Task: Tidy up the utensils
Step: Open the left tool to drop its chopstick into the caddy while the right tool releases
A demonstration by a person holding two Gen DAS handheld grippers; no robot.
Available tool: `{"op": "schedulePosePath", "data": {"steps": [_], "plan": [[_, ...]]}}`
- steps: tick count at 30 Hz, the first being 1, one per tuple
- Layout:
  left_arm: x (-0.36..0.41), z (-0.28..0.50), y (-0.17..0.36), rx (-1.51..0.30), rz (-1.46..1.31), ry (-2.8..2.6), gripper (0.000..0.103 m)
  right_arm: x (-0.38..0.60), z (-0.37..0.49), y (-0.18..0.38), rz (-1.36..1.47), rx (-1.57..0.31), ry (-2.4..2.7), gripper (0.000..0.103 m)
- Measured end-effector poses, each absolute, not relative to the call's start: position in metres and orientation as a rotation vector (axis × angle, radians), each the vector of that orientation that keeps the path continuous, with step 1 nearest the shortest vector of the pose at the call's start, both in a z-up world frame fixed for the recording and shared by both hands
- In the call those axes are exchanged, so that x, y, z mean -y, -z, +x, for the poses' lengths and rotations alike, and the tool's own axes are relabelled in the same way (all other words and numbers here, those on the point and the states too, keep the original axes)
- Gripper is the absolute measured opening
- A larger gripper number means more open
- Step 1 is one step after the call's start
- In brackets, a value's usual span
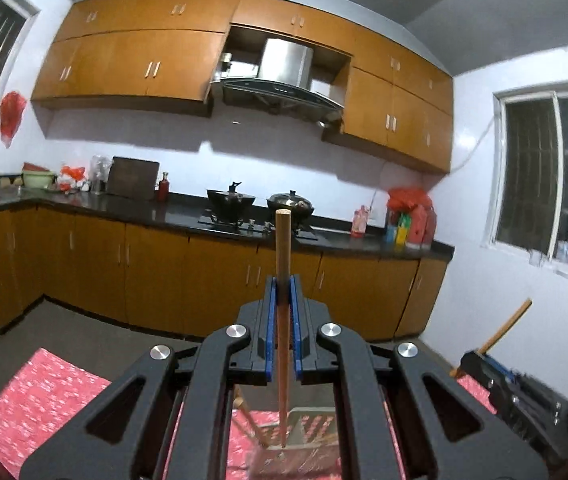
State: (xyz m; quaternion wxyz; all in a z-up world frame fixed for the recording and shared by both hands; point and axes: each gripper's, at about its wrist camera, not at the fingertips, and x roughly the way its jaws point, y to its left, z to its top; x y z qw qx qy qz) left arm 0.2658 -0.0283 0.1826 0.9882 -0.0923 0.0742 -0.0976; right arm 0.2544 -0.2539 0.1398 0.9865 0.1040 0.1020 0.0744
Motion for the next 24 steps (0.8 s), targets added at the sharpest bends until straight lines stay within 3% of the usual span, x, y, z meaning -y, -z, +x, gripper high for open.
{"op": "schedulePosePath", "data": {"steps": [24], "plan": [[0.046,0.310,-0.130,-0.231,-0.173,0.174,0.007,0.242,0.312,-0.127,0.187,-0.137,-0.104,0.007]]}}
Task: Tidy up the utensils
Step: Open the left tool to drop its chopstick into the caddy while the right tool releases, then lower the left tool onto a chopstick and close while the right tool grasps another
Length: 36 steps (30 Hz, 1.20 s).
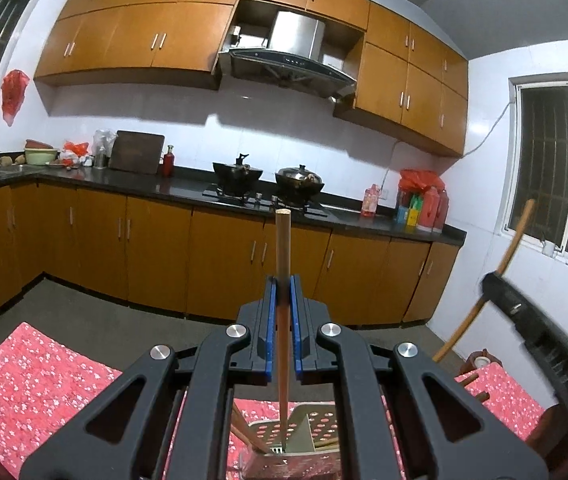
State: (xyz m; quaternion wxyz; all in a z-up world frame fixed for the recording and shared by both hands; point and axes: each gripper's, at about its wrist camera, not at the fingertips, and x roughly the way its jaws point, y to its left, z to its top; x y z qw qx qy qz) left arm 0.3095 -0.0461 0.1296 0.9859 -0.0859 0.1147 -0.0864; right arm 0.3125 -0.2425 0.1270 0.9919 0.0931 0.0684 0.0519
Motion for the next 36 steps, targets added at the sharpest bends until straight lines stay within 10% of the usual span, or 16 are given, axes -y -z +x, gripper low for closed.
{"op": "schedulePosePath", "data": {"steps": [3,6,14,17,22,36], "plan": [[0.048,0.312,-0.125,-0.254,-0.166,0.186,0.007,0.243,0.314,-0.114,0.190,-0.173,-0.107,0.011],[0.047,0.310,-0.124,-0.268,-0.175,0.198,0.007,0.248,0.307,-0.110,0.200,-0.173,-0.100,0.040],[0.038,0.295,-0.137,-0.247,-0.182,0.194,0.010,0.263,0.268,-0.121,0.208,-0.148,-0.087,0.041],[0.032,0.286,-0.140,-0.234,-0.190,0.173,0.032,0.268,0.253,-0.123,0.223,-0.152,-0.087,0.041],[0.023,0.270,-0.142,-0.234,-0.202,0.168,0.033,0.273,0.227,-0.114,0.224,-0.188,-0.097,0.041],[-0.007,0.211,-0.041,-0.514,-0.149,0.161,0.033,0.272,0.214,0.050,0.244,-0.742,-0.114,0.038]]}}
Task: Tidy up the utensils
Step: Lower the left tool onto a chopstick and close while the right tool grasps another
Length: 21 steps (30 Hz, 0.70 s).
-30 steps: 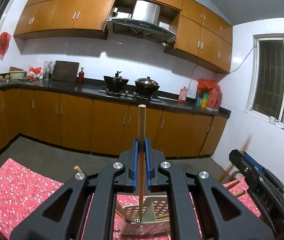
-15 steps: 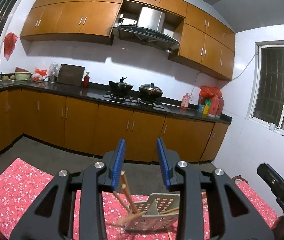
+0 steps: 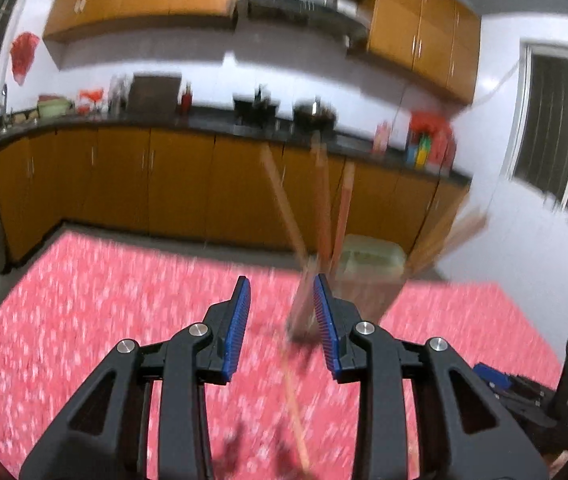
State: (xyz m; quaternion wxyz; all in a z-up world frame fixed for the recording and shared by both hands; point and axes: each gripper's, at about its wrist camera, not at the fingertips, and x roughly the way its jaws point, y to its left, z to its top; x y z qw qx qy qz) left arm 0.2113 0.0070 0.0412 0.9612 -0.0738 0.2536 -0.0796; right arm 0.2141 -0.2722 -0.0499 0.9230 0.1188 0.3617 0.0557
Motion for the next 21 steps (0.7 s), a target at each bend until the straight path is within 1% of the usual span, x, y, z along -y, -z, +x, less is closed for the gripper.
{"op": "schedulePosePath", "data": {"steps": [1,3,7,11,13,18,21], "plan": [[-0.007,0.210,-0.031,-0.546,-0.148,0.167,0.033,0.267,0.212,0.063,0.240,-0.784,-0.127,0.033],[-0.003,0.210,-0.008,-0.626,-0.145,0.178,0.033,0.258,0.205,0.079,0.226,-0.829,-0.145,0.029],[0.013,0.207,0.036,-0.760,-0.126,0.202,0.033,0.239,0.200,0.100,0.184,-0.885,-0.152,0.029],[0.029,0.208,0.063,-0.835,-0.084,0.202,0.033,0.233,0.204,0.112,0.154,-0.918,-0.136,0.029],[0.035,0.206,0.073,-0.858,-0.068,0.199,0.033,0.234,0.204,0.113,0.139,-0.912,-0.125,0.026],[0.047,0.206,0.090,-0.906,-0.022,0.194,0.033,0.234,0.206,0.112,0.117,-0.901,-0.107,0.022],[0.054,0.206,0.100,-0.929,0.007,0.185,0.033,0.232,0.206,0.113,0.092,-0.889,-0.088,0.017]]}}
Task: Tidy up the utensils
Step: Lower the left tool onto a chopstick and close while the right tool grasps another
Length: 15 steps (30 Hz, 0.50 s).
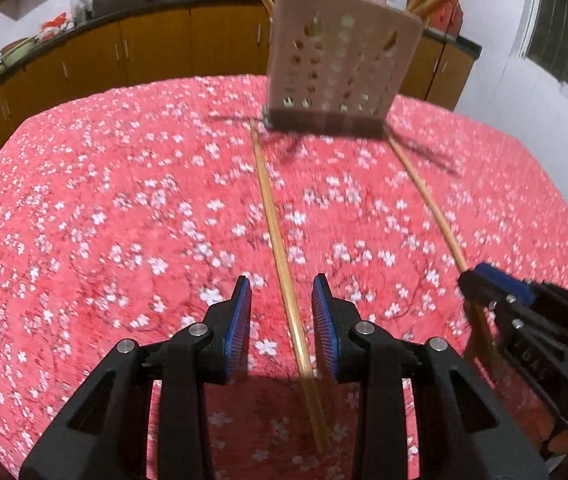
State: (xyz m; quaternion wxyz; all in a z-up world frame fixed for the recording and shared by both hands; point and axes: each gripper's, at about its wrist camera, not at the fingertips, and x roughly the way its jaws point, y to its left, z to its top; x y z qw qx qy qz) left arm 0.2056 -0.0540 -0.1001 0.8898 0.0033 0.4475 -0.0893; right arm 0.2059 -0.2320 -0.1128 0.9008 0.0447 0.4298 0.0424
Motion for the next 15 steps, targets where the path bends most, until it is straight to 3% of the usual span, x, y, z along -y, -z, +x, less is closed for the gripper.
{"op": "schedulePosePath", "data": {"steps": [2,6,15], "plan": [[0.058,0.203,0.101,-0.912,0.039,0.171,0.030,0.232,0.206,0.114,0.077,-0.882,-0.069,0.010],[0.056,0.204,0.102,-0.904,0.069,0.150,0.009,0.239,0.211,0.114,0.083,-0.887,-0.043,0.008],[0.005,0.228,0.099,-0.915,0.038,0.045,0.008,0.278,0.229,0.115,0.104,-0.892,0.063,0.008]]}}
